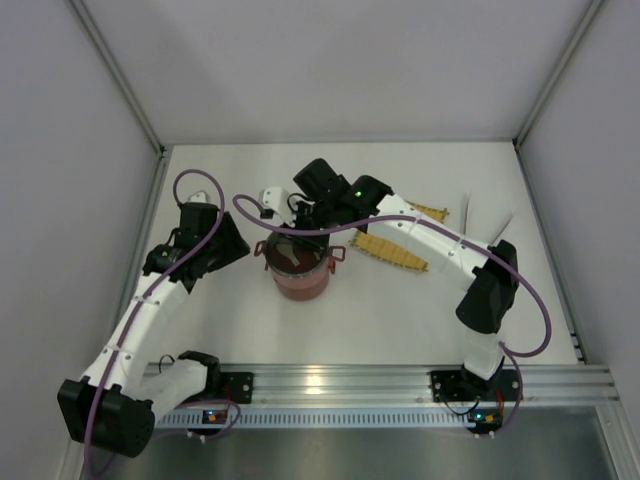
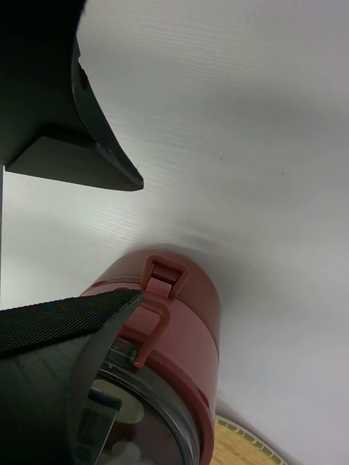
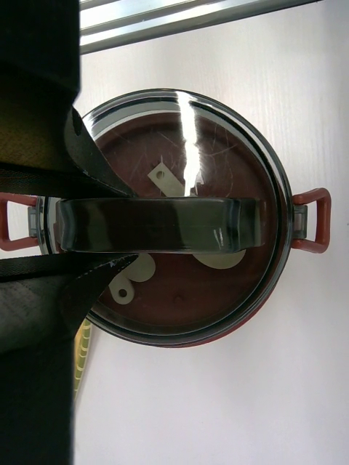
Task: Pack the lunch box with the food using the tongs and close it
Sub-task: Close the fastener on the packing box.
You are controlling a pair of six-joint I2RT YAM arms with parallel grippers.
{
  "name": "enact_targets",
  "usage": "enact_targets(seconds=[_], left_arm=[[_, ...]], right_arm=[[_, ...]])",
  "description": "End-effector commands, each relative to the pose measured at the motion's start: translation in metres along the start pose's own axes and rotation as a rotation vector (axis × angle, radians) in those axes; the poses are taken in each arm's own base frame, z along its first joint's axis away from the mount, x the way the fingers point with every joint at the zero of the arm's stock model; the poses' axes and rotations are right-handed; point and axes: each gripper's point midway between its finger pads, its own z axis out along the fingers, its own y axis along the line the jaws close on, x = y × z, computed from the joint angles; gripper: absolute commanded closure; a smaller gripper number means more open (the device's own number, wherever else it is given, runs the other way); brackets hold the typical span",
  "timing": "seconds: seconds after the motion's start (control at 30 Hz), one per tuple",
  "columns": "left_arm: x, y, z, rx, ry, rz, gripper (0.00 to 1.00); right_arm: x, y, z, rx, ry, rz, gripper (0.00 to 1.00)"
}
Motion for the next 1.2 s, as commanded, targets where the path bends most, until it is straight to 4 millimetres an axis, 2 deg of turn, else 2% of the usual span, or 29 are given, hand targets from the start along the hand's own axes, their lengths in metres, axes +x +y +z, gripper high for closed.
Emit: enact_targets(seconds=[0.0, 0.53, 0.87, 1.17], left_arm=[[-0.011, -0.008, -0.007, 0.025, -0.031, 0.002, 0.38], [-0.012, -0.007, -0.006, 0.019, -0.032, 0.007, 0.38], [-0.013, -0.008, -0.005, 0.014, -0.032, 0.011, 0.38], [-0.013, -0.008, -0.004, 0.015, -0.029, 0.009, 0.38]], right_arm=[[-0.002, -0.004, 0.003, -0.007, -0.016, -0.029, 0.99], [0.006, -0.009, 0.009, -0.004, 0.000, -0.059, 1.00], [0.014, -0.015, 0.004, -0.004, 0.017, -0.053, 1.00], [0.013, -0.010, 0.008, -0.045, 0.005, -0.047, 0.99]])
